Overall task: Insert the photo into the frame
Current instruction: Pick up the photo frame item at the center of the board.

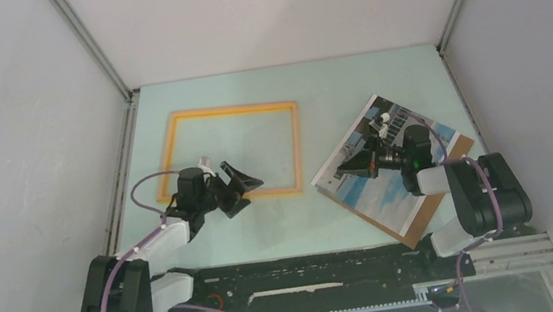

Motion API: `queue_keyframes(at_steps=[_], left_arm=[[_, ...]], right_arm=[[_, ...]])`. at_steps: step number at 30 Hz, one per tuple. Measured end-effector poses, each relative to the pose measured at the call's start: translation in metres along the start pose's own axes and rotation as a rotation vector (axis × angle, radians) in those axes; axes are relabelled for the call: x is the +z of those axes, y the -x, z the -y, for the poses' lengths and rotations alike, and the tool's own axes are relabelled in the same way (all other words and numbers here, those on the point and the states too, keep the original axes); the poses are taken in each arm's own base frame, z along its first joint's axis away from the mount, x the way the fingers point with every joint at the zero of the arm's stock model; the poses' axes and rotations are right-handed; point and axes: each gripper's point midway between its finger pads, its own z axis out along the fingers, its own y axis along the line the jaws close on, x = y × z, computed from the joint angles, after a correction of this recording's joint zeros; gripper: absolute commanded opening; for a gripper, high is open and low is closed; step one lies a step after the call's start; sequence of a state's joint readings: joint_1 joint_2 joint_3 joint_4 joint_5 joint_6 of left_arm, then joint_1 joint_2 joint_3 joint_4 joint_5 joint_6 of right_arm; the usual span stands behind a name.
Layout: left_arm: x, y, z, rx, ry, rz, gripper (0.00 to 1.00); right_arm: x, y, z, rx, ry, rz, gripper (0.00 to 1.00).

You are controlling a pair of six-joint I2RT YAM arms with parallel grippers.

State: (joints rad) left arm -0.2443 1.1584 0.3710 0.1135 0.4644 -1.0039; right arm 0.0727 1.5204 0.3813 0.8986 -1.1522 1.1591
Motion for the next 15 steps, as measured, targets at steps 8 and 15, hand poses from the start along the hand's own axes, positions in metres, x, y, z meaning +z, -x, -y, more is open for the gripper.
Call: queue_keyframes(at_steps=[8,15], left_arm=[[0.007,-0.004,0.01,-0.042,-0.058,-0.032,0.99],[0.005,-0.005,0.023,-0.1,-0.154,-0.028,0.79]], right_arm=[[-0.002,-0.003,-0.01,-0.008,0.016,-0.01,0.0],[-0.004,-0.005,-0.011,0.004,0.015,-0.021,0.0]])
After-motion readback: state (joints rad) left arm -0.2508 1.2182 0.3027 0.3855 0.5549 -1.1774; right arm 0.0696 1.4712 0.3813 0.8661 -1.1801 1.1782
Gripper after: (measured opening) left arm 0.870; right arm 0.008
